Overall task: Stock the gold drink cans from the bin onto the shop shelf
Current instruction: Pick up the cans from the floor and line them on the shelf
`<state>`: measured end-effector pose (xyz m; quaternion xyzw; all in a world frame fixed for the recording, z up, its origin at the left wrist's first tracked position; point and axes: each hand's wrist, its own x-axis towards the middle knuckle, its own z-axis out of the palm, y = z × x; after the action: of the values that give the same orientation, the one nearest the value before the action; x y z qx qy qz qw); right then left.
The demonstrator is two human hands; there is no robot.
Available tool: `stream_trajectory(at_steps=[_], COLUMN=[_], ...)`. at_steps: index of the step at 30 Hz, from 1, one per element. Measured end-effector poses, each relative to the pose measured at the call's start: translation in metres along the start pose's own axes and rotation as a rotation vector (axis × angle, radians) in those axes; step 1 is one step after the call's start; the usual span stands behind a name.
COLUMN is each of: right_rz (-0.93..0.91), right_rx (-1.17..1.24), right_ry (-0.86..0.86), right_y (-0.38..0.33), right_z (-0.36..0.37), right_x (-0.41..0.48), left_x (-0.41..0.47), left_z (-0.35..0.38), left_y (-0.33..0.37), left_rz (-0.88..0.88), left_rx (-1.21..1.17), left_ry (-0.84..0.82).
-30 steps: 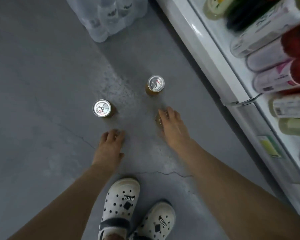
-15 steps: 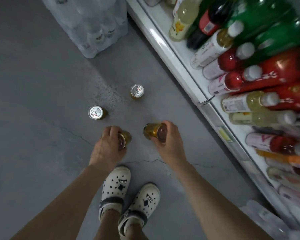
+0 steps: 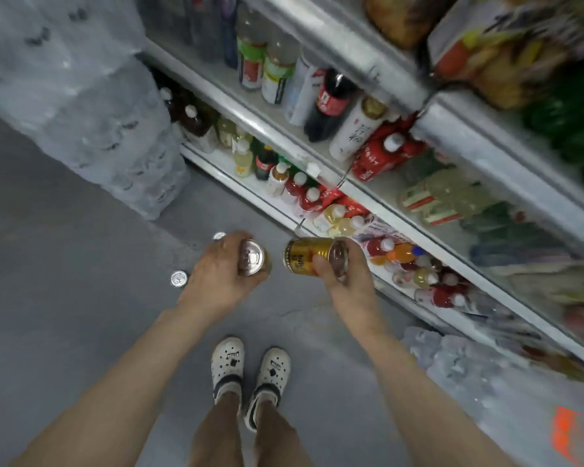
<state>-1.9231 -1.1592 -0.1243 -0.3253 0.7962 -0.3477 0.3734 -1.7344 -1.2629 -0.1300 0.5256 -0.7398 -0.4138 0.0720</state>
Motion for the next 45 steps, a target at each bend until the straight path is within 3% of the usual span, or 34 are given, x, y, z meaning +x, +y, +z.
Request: stream_trajectory(at_steps=[8,17,31,45], right_rz=[-0.111,-0.056,0.004,-0.007], right_rx=[-0.146,-0.133,-0.26,-0.323], right_ry=[0.342,0.651,0.9,1.029], right_y=[-0.077,-0.058,0.043,0.068], right_z=[-0.138,-0.3,-0.603,-0.822], right_x=[-0.096,-0.232,-0.421,-0.416], left_x=[-0.027,-0.107,-0.273,-0.297], left_z=[-0.061,-0.003,0.161,0.258], left_y=[0.169,0.353,0.639,0.855], left_rz=[0.498,0.845,1.069,1.253], left_rx=[0.154,0.272,0.164,0.103], left_ry=[-0.098,-0.26,-0.374,-0.293])
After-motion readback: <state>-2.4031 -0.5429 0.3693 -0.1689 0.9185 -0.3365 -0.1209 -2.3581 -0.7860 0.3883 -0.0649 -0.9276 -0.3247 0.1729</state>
